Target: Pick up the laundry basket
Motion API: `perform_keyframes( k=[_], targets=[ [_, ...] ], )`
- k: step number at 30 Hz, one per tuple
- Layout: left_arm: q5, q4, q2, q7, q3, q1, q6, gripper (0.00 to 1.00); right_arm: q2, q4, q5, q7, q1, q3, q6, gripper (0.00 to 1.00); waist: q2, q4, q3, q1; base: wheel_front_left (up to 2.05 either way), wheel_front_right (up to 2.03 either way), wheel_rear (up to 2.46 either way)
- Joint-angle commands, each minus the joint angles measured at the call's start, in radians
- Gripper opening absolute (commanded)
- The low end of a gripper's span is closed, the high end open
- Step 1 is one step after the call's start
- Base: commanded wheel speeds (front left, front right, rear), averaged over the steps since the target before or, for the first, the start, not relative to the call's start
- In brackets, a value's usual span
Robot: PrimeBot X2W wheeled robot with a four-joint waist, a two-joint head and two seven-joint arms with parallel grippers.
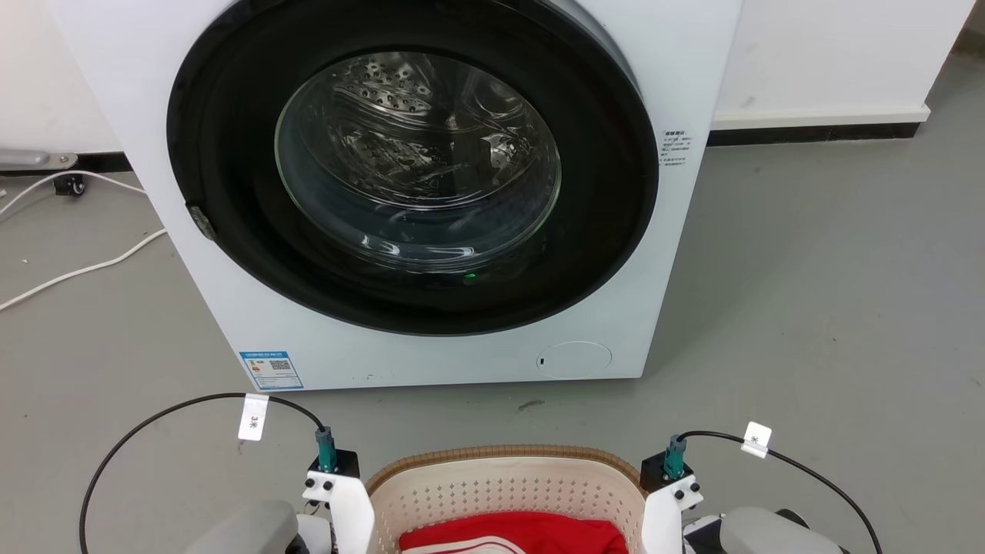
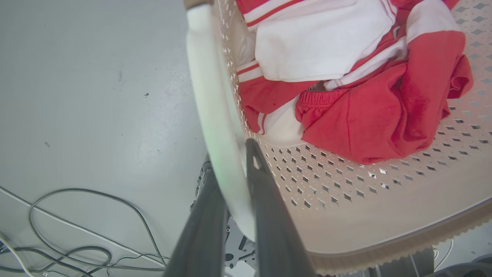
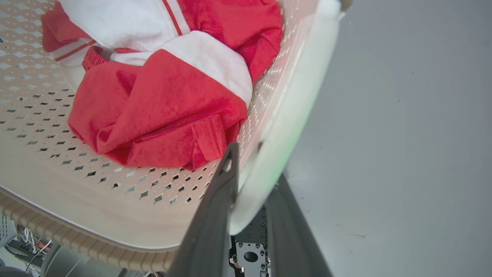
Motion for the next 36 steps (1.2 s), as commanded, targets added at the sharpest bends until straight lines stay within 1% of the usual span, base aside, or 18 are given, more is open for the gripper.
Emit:
perform_keyframes(
  k=[1,36],
  targets=[
    [-0.004,-0.006,-0.006,-0.003,-0.006,-0.022,-0.009,0.00,0.003,-0.001,-0.004,0.004,0.003,0.006,0.000,0.00,-0.0001,0.000,0.001,0.0000,0.00,0.00,0.00],
    [-0.033,-0.014,-0.005,0.006,-0.038,-0.032,-0.010,0.00,0.001,0.009,-0.003,0.025,0.007,0.007,0.000,0.00,-0.0001,0.002,0.007,0.0000,0.00,0.00,0.00]
  ],
)
